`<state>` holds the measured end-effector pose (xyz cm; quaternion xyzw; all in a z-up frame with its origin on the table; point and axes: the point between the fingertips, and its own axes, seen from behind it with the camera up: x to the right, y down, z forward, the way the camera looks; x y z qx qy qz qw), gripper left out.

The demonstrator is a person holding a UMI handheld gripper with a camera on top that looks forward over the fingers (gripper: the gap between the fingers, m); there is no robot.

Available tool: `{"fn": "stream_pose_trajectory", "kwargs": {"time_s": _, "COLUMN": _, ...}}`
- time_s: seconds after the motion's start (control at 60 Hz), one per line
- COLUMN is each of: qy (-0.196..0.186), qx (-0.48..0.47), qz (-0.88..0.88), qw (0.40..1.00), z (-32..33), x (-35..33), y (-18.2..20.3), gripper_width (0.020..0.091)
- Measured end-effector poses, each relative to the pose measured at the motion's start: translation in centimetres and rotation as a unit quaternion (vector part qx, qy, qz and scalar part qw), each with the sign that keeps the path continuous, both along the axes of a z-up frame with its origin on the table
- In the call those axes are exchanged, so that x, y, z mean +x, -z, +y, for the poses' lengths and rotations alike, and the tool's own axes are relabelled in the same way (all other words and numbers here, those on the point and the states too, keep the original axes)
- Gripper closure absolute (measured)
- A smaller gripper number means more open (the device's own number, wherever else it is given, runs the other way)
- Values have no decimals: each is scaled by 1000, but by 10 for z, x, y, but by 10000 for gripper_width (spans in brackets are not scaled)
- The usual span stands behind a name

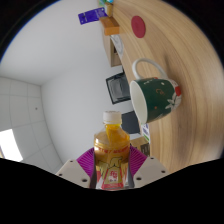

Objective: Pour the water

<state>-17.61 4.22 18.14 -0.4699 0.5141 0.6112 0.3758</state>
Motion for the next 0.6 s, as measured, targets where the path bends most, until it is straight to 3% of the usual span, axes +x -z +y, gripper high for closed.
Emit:
{"fn": "stream_pose_trajectory", "kwargs": {"time_s": 0.133, "qy": 35, "qx": 82, "qz": -175, "qw": 981, "z": -21, "x": 29, "y": -74, "gripper_width": 673}}
{"fn": "stream_pose_trajectory", "kwargs": {"time_s": 0.233, "qy": 112, "qx": 158, "qz": -371, "qw": 908, "z": -40, "x": 88, "y": -149, "gripper_width": 667}}
{"fn": "stream_pose_trajectory", "kwargs": {"time_s": 0.333, "qy": 197, "qx": 186, "qz": -550, "qw": 790, "z": -61, "x": 151, "y": -190, "gripper_width": 668}}
{"fn": "stream_pose_trajectory", "kwargs": {"time_s": 0.45, "qy": 239, "qx": 158, "qz": -683, "qw": 672, "z": -48, "x": 232, "y": -176, "gripper_width": 664}}
{"fn": "stream_pose_trajectory", "kwargs": {"time_s": 0.483, "qy": 236, "qx": 156, "qz": -711, "qw": 644, "z": -67, "x": 249, "y": -150, "gripper_width": 666}}
{"fn": "stream_pose_trajectory", "kwargs": {"time_s": 0.5, "qy": 234, "qx": 134, "qz": -714, "qw": 646, "z": -44, "x": 263, "y": -158, "gripper_width": 666}}
{"fn": "stream_pose_trajectory", "kwargs": {"time_s": 0.6, "qy": 182, "qx": 76, "qz": -742, "qw": 641, "z": -8, "x": 316, "y": -84, "gripper_width": 665}}
